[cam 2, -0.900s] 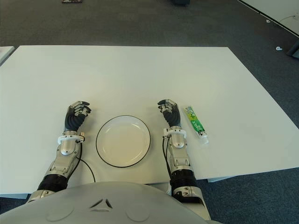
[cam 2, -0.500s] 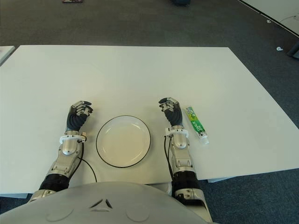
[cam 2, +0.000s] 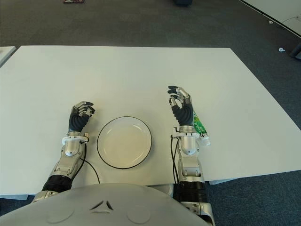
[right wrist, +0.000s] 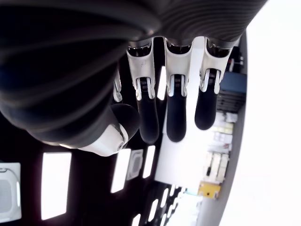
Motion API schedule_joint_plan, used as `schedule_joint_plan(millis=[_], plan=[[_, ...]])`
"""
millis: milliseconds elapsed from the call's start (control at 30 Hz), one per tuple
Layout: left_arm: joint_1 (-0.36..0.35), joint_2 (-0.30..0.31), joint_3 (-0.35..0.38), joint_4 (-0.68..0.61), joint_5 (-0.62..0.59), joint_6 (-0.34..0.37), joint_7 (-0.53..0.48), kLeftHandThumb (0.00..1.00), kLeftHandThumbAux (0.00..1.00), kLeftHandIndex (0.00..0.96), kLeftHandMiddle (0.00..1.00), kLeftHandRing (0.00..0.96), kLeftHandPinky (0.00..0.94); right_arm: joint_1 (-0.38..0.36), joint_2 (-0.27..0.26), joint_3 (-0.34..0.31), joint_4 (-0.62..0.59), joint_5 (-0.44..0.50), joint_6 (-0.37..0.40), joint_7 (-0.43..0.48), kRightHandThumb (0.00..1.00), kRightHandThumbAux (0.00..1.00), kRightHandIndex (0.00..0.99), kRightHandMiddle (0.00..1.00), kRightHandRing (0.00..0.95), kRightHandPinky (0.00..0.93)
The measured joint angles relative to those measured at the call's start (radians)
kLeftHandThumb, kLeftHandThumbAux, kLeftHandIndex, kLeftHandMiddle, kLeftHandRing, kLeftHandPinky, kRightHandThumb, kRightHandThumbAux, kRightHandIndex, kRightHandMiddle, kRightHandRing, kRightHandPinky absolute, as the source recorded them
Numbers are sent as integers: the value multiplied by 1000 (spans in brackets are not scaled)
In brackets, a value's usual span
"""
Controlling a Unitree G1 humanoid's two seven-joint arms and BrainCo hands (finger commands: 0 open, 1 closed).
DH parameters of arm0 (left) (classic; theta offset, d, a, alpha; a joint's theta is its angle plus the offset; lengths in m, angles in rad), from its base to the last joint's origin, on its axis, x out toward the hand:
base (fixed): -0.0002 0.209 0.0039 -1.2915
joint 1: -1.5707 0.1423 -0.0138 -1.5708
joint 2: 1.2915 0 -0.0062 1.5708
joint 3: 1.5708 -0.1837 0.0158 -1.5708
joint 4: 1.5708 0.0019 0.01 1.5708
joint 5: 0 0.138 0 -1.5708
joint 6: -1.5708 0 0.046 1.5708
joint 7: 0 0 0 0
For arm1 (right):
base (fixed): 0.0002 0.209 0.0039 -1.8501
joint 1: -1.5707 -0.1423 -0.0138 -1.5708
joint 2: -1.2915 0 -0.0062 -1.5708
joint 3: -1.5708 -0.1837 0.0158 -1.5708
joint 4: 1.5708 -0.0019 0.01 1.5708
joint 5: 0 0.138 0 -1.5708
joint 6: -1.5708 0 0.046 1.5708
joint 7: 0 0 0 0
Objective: Put the toothpaste on the table into the plate.
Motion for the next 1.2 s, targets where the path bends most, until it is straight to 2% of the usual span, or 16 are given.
schedule_joint_plan(millis=[67,200,267,400,667,933,1067,1200], plan=[[-2,-1,0,2,0,0,4,705,719,432,574,558,508,8,-17,-14,-11,-31,-15,-15,601,644,236,157,146,186],[-4,-3,0,6,0,0,12,706,719,432,577,557,496,14,-49,-40,-29,-100,-30,-59,569,588,137,110,95,126],[-4,-4,1,8,0,-1,16,706,719,432,577,556,492,18,-60,-52,-40,-160,-28,-95,565,548,74,70,53,69],[-6,-5,0,9,0,-1,19,706,719,432,576,556,504,32,-71,-67,-77,-269,6,-156,570,489,16,16,11,14],[-6,-7,-1,10,-1,-5,19,706,719,432,575,557,511,74,-74,-76,-160,-386,94,-199,547,350,0,0,0,0],[-6,-7,-1,12,-3,-6,19,707,719,432,573,556,504,133,-64,-78,-286,-484,215,-201,525,234,0,0,0,0],[-6,-7,-1,14,0,-8,20,707,719,432,570,554,505,156,-49,-68,-359,-550,332,-151,516,188,0,0,0,0],[-6,-7,-1,14,0,-11,21,707,720,431,568,553,507,176,-34,-50,-442,-652,491,-44,524,158,0,0,0,0]])
